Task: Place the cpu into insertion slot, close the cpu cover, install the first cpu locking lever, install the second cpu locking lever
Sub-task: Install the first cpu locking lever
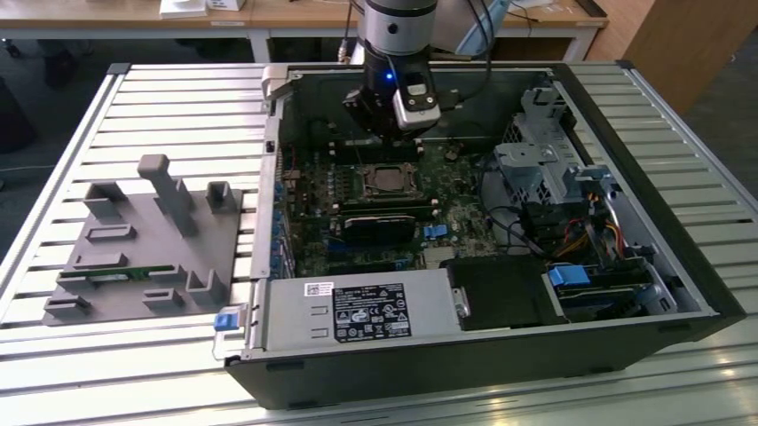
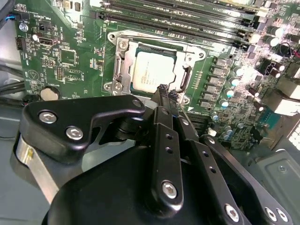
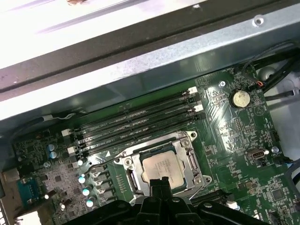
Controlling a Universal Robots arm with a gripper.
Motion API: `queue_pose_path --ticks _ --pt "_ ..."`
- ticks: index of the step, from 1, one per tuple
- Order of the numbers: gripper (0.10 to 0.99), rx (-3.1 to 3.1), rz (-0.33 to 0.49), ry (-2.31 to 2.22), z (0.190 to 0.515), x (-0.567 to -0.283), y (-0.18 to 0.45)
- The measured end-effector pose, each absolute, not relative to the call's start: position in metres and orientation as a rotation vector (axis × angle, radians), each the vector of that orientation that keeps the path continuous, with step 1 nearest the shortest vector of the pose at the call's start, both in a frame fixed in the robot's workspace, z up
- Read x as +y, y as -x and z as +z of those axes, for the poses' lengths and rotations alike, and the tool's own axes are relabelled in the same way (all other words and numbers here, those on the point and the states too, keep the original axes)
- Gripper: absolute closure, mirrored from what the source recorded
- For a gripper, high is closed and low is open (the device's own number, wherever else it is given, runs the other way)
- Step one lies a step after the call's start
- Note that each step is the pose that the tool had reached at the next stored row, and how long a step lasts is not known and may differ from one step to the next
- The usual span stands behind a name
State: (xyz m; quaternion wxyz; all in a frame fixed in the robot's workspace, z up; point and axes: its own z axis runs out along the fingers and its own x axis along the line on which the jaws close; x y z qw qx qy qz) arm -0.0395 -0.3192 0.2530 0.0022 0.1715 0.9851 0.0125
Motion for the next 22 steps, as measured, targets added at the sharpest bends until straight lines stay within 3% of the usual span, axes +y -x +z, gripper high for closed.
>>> queue_pose_path --ticks 22 --pt "0.98 3.13 0.04 -0.243 0.2529 -0.3192 0.0397"
